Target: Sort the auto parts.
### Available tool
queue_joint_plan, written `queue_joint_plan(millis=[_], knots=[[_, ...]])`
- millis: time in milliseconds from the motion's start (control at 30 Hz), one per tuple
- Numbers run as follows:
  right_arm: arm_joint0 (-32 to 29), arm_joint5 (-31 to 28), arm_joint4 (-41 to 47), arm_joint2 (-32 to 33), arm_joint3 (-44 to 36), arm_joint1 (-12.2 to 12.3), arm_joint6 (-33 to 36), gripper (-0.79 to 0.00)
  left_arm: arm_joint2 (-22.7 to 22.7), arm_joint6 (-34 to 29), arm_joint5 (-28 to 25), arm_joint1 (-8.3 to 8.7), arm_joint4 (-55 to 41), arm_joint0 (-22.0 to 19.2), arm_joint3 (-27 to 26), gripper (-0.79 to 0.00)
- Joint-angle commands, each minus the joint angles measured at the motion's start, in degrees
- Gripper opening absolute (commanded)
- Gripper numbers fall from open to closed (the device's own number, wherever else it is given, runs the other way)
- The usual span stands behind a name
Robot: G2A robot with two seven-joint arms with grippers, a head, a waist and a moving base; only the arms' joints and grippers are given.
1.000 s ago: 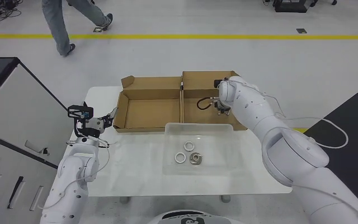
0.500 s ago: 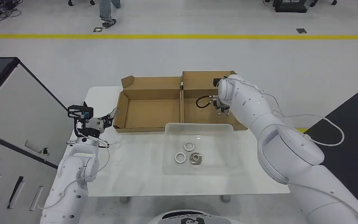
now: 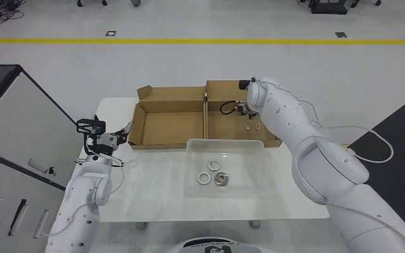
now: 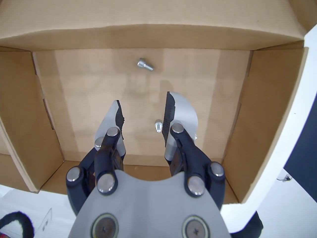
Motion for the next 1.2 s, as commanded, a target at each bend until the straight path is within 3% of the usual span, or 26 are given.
queue_joint_plan(millis=[0, 300, 600, 933, 1167], knots=[[0.15, -1.04, 0.28, 0.6, -0.86, 0.35, 0.23, 0.0, 0.0, 0.0, 0.0, 0.0, 0.0, 0.0, 0.0, 0.0], [-0.71, -8.45, 2.72, 5.33, -7.05, 3.77, 1.32, 0.0, 0.0, 0.0, 0.0, 0.0, 0.0, 0.0, 0.0, 0.0], [-6.21, -16.43, 5.0, 14.78, -20.78, 10.69, 6.69, 0.0, 0.0, 0.0, 0.0, 0.0, 0.0, 0.0, 0.0, 0.0], [-21.71, -23.26, 12.95, 35.56, -42.47, 19.99, 20.95, 0.0, 0.0, 0.0, 0.0, 0.0, 0.0, 0.0, 0.0, 0.0], [-31.4, -30.47, 27.54, 48.95, -46.9, 23.93, 32.56, 0.0, 0.0, 0.0, 0.0, 0.0, 0.0, 0.0, 0.0, 0.0]])
